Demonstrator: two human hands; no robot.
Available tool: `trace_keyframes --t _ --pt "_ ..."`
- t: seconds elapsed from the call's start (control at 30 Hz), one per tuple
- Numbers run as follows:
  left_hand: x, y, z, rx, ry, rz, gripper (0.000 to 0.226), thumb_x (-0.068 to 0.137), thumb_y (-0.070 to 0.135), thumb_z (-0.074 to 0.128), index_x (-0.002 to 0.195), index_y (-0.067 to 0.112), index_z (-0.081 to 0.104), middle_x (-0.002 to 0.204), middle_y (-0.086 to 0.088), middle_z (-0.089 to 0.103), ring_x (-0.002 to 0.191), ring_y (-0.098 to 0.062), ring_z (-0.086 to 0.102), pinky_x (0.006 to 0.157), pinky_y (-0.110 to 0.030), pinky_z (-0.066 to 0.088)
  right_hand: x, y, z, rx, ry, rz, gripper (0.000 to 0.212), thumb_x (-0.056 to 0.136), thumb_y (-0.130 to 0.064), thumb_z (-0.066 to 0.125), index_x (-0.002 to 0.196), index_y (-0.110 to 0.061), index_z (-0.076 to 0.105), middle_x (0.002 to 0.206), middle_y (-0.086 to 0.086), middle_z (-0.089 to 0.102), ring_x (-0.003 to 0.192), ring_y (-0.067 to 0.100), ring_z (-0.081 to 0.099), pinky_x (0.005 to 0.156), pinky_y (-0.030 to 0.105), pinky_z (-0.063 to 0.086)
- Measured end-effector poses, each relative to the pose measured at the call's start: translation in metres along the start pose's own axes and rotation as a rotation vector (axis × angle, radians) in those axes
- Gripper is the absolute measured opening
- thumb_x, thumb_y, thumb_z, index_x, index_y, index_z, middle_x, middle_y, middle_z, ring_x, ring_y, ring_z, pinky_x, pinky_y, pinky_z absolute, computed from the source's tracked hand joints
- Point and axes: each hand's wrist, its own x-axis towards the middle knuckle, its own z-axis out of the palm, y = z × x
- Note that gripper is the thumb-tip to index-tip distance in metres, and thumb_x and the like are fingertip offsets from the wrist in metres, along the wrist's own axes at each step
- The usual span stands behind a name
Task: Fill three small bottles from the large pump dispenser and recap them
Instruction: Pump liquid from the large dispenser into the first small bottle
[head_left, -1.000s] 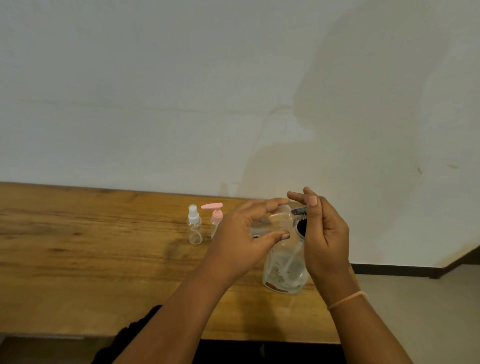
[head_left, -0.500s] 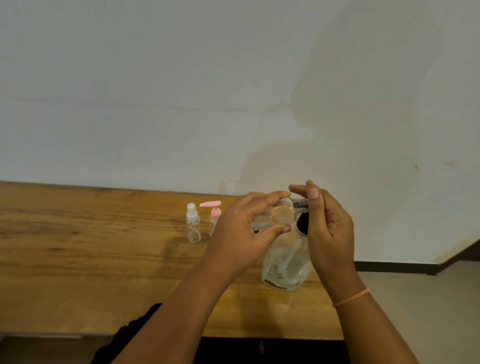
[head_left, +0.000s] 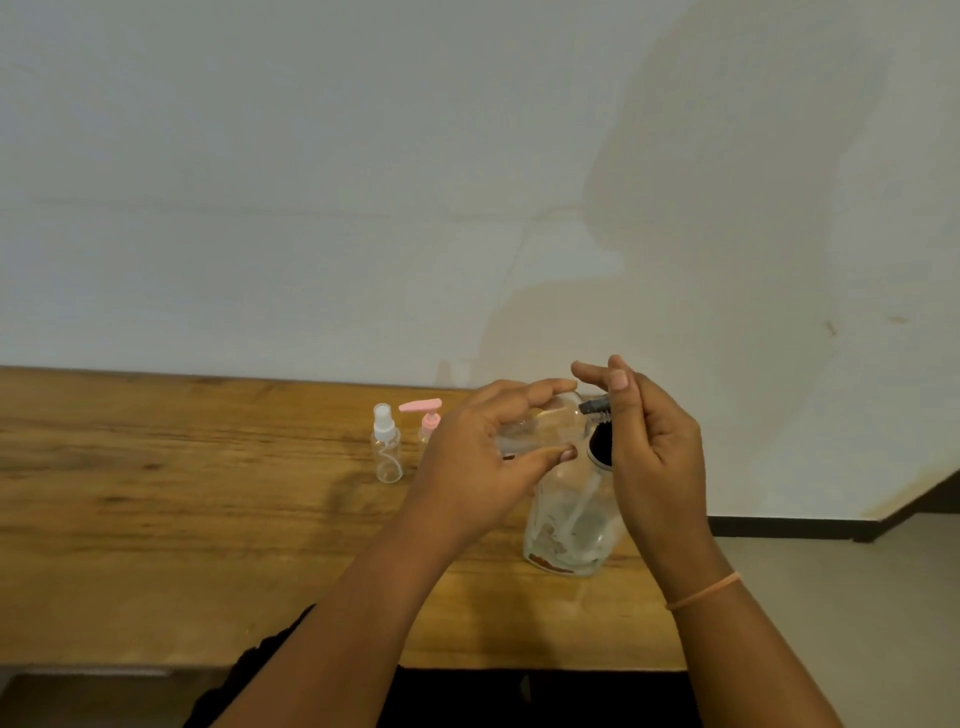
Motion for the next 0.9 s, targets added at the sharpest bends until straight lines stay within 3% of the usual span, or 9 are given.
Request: trace_keyframes --t 0.07,0.13,0.3,0.4,0.53,0.57,0.73,0.9 --pt "-0.001 0.001 -0.001 0.008 0.006 0.012 0.057 0.072 0.022 0.08 0.106 0.058 0.05 0.101 0.023 0.061 0.098 0.011 0.053 0.079 0.0 0.038 0.0 -0.002 0.001 -0.011 -0.005 -0.007 0.029 0.096 -0.038 0.037 0.104 -0.03 0.065 0.113 -0.016 0.065 0.13 0.002 0.043 0.092 0.006 0.038" --pt "-0.001 -0.001 0.001 -0.01 0.004 0.001 0.057 0.072 0.022 0.08 0.107 0.057 0.052 0.103 0.022 0.061 0.1 0.011 0.053 0.08 0.001 0.039 0.0 0.003 0.001 -0.025 0.003 -0.024 0.029 0.099 -0.039 0.037 0.104 -0.031 0.064 0.112 -0.015 0.065 0.128 0.003 0.045 0.096 0.01 0.04" --pt "-0.002 -0.007 0.006 -0.004 -0.014 -0.066 0.057 0.072 0.025 0.08 0.106 0.06 0.051 0.108 0.023 0.06 0.103 0.014 0.051 0.081 0.002 0.038 -0.002 0.02 0.002 -0.115 0.01 -0.022 0.04 0.094 -0.05 0.029 0.104 -0.033 0.065 0.11 -0.014 0.067 0.124 0.0 0.048 0.103 0.048 0.04" --pt "-0.004 -0.006 0.006 0.0 -0.012 -0.063 0.058 0.072 0.025 0.08 0.106 0.061 0.049 0.11 0.022 0.061 0.101 0.013 0.053 0.08 0.001 0.04 -0.004 0.018 0.003 -0.093 0.01 0.009 0.04 0.092 -0.052 0.029 0.103 -0.036 0.064 0.111 -0.017 0.066 0.125 -0.001 0.046 0.105 0.047 0.039" --pt "-0.002 -0.001 0.006 -0.017 0.023 0.004 0.058 0.072 0.022 0.079 0.109 0.057 0.051 0.107 0.021 0.061 0.102 0.009 0.053 0.081 -0.001 0.04 -0.001 0.005 0.002 0.006 0.037 -0.022 0.029 0.095 -0.042 0.037 0.102 -0.037 0.064 0.113 -0.012 0.066 0.127 0.004 0.046 0.101 0.023 0.041" --pt "-0.002 -0.001 0.006 -0.012 0.027 0.017 0.058 0.072 0.022 0.079 0.11 0.056 0.051 0.107 0.021 0.061 0.102 0.007 0.054 0.083 -0.002 0.04 0.0 0.003 0.002 0.002 0.036 -0.038 0.028 0.095 -0.041 0.037 0.102 -0.038 0.064 0.113 -0.014 0.066 0.128 0.001 0.045 0.101 0.022 0.04" --pt "-0.002 -0.003 0.006 -0.004 0.015 0.003 0.057 0.073 0.024 0.079 0.11 0.057 0.05 0.109 0.022 0.06 0.103 0.01 0.052 0.08 0.001 0.039 -0.001 0.01 0.002 -0.072 0.052 -0.061 0.032 0.093 -0.049 0.031 0.101 -0.043 0.061 0.109 -0.027 0.063 0.127 -0.001 0.045 0.107 0.05 0.036" --pt "-0.002 -0.008 0.005 0.021 -0.005 -0.052 0.057 0.074 0.026 0.078 0.107 0.061 0.047 0.108 0.026 0.057 0.1 0.02 0.048 0.077 0.005 0.036 -0.001 0.018 0.006 -0.142 0.046 -0.041 0.034 0.093 -0.054 0.028 0.099 -0.044 0.06 0.104 -0.025 0.065 0.123 0.006 0.051 0.104 0.057 0.035"
